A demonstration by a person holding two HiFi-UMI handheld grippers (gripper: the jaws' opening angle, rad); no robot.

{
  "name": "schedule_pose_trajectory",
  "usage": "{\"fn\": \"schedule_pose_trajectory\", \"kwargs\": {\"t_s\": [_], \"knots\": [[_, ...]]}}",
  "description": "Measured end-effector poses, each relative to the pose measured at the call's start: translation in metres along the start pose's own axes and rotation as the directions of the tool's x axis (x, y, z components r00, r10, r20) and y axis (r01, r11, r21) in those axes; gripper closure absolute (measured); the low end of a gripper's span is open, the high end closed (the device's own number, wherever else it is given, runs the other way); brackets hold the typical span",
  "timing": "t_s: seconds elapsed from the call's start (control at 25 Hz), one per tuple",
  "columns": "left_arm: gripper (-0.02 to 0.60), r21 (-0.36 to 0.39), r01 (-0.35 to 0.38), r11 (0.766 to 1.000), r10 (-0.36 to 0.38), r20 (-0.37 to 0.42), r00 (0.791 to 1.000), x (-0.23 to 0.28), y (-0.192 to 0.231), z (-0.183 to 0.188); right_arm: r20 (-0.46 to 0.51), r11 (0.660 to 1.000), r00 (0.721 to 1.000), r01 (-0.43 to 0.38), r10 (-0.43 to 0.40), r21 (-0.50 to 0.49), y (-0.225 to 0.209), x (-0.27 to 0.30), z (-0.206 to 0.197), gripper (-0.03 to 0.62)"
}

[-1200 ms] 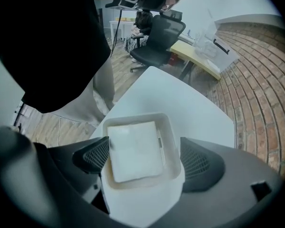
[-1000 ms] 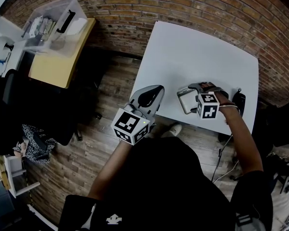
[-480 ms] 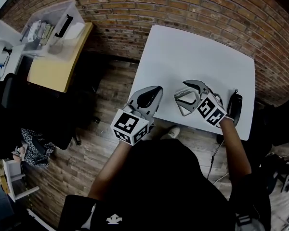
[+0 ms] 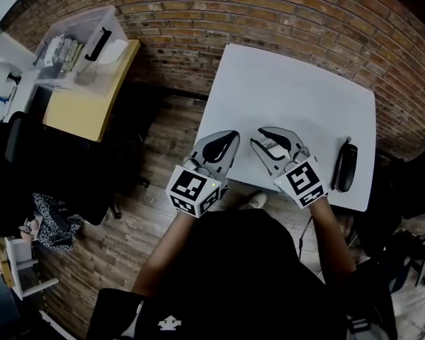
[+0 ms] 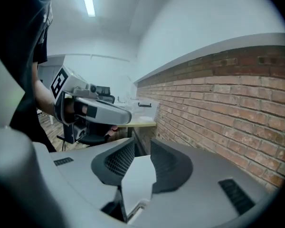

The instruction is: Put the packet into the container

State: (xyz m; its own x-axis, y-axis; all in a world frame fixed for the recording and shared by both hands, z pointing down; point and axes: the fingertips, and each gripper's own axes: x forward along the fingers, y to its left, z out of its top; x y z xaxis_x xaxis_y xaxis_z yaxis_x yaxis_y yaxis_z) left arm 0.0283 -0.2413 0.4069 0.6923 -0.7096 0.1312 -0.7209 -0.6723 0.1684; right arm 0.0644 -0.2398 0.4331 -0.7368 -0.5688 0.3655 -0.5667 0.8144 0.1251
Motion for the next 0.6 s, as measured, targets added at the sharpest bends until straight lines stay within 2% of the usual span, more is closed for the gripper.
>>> {"fn": "schedule_pose_trajectory", "kwargs": {"t_s": [0.2,0.48,0.6], "knots": [[0.576,-0.002,-0.009,1.0,0.009,0.007,1.0,0.0,0.004,0.001,0.089,0.993,0.992,0.077,-0.086,0.094,-0.006,-0.004,0.01,0.584],[0.576,-0.003,-0.005,1.0,0.005,0.021,1.0,0.001,0.004,0.006,0.212,0.985,0.97,0.092,-0.122,0.145,-0.004,-0.01,0.035,0.589],[0.576,-0.002,-0.001,1.0,0.001,0.023,1.0,0.003,0.003,0.007,0.23,0.98,0.963,0.105,-0.143,0.17,-0.005,-0.011,0.035,0.589]]}}
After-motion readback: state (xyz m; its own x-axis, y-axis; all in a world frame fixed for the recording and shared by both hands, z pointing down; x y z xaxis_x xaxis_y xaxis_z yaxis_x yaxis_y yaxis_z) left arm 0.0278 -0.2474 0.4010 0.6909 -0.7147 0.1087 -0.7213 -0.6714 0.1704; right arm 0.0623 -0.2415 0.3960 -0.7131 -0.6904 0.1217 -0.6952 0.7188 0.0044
